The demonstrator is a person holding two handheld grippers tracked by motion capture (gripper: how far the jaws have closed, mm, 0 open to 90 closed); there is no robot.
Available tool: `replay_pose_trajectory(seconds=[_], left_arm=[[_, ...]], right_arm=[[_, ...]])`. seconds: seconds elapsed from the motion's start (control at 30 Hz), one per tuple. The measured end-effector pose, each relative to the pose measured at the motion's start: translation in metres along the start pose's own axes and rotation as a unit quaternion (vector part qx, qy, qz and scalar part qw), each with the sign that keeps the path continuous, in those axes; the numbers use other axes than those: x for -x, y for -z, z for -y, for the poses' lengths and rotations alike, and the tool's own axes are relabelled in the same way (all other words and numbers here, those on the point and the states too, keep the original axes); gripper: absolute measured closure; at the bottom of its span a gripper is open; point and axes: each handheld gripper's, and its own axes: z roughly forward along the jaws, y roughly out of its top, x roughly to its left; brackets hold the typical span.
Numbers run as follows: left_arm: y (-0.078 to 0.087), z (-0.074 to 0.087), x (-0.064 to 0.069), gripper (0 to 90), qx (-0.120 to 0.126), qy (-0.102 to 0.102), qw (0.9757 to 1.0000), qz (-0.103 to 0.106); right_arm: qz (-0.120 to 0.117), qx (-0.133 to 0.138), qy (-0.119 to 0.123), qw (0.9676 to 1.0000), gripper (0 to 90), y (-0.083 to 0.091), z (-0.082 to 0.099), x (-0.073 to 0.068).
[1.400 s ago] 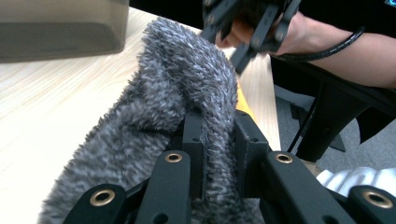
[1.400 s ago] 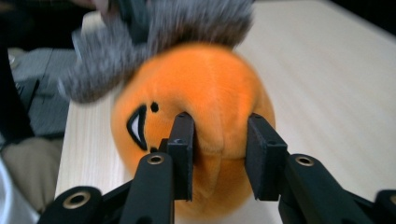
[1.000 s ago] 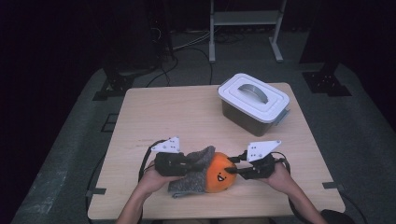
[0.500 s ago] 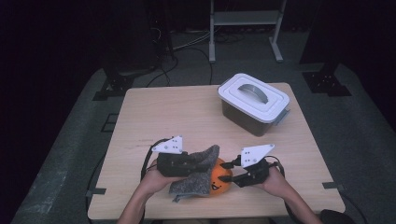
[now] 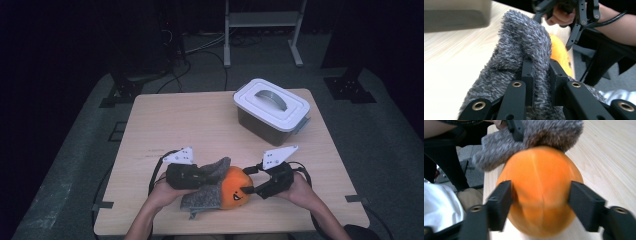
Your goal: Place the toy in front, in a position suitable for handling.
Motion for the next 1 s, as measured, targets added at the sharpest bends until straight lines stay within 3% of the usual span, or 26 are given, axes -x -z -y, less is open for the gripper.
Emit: replay_pose_trajectory(seconds=[0.17, 0.2, 0.23, 0.27, 0.33, 0.4, 0.43, 0.47, 0.5, 0.53, 0.6, 0.63, 0.7, 0.73, 0.83, 0.9, 0.93, 0.97, 1.0], left_arm=[[-0.009, -0.002, 0.007, 77.5, -0.001, -0.005, 0.9997, 0.022], [-0.01, -0.002, 0.007, 77.5, -0.003, -0.005, 0.9997, 0.022], [-0.01, -0.002, 0.007, 77.5, -0.002, -0.005, 0.9998, 0.021], [-0.008, -0.002, 0.004, 77.5, 0.002, -0.001, 0.9998, 0.02], [-0.002, -0.004, 0.002, 77.6, 0.012, 0.003, 0.9998, 0.017], [0.005, -0.008, 0.003, 77.6, 0.027, 0.0, 0.9995, 0.014], [0.005, -0.008, 0.003, 77.6, 0.027, 0.0, 0.9995, 0.014], [0.013, -0.014, 0.005, 77.6, 0.038, -0.012, 0.9992, 0.006], [0.013, -0.014, 0.005, 77.6, 0.038, -0.012, 0.9992, 0.006], [0.017, -0.016, 0.006, 77.5, 0.047, -0.014, 0.9988, 0.001], [0.016, -0.013, 0.004, 77.6, 0.032, -0.014, 0.9993, -0.011], [0.016, -0.013, 0.004, 77.5, 0.032, -0.014, 0.9993, -0.011], [0.011, -0.005, 0.0, 77.6, 0.02, -0.005, 0.9997, -0.014], [0.011, 0.001, -0.006, 77.6, 0.028, 0.013, 0.9995, -0.006], [0.013, 0.002, -0.008, 77.5, 0.02, 0.012, 0.9996, -0.019], [0.014, 0.005, -0.011, 77.5, 0.015, 0.014, 0.9995, -0.023], [0.012, 0.008, -0.013, 77.5, 0.028, 0.028, 0.9992, -0.007], [0.012, 0.008, -0.013, 77.5, 0.028, 0.028, 0.9992, -0.007], [0.007, 0.007, -0.011, 77.5, 0.026, 0.027, 0.9993, 0.004]], right_arm=[[0.009, -0.018, -0.006, 0.9998, 29.1, -0.006, -0.001, -0.005], [0.011, -0.016, -0.018, 0.9996, 34.8, -0.01, 0.002, -0.003], [0.011, -0.016, -0.018, 0.9996, 34.8, -0.01, 0.002, -0.003], [0.017, -0.008, -0.009, 0.9998, 47.1, -0.012, 0.005, -0.002], [0.021, 0.01, 0.005, 0.9997, 53.4, -0.01, 0.003, -0.003], [0.033, 0.029, 0.028, 0.9987, 54.7, -0.009, -0.002, -0.005], [0.033, 0.029, 0.028, 0.9987, 54.7, -0.009, -0.002, -0.005], [0.04, 0.048, 0.054, 0.9966, 54.8, -0.009, -0.009, -0.009], [0.04, 0.048, 0.054, 0.9966, 54.8, -0.009, -0.009, -0.009], [0.048, 0.056, 0.078, 0.9942, 54.5, -0.011, -0.013, -0.011], [0.043, 0.054, 0.087, 0.9938, 54.2, -0.015, -0.012, -0.011], [0.037, 0.04, 0.091, 0.9943, 53.9, -0.019, -0.009, -0.01], [0.038, 0.028, 0.097, 0.9942, 53.9, -0.022, -0.007, -0.01], [0.034, 0.022, 0.098, 0.9944, 52.9, -0.021, -0.003, -0.008], [0.035, 0.01, 0.096, 0.9947, 51.6, -0.016, -0.001, -0.004], [0.033, 0.006, 0.082, 0.9961, 50.0, -0.011, 0.004, 0.0], [0.034, 0.004, 0.046, 0.9983, 47.6, -0.007, 0.011, 0.007], [0.034, 0.004, 0.046, 0.9983, 47.6, -0.007, 0.011, 0.007], [0.031, 0.0, 0.016, 0.9994, 42.0, -0.004, 0.013, 0.011]])
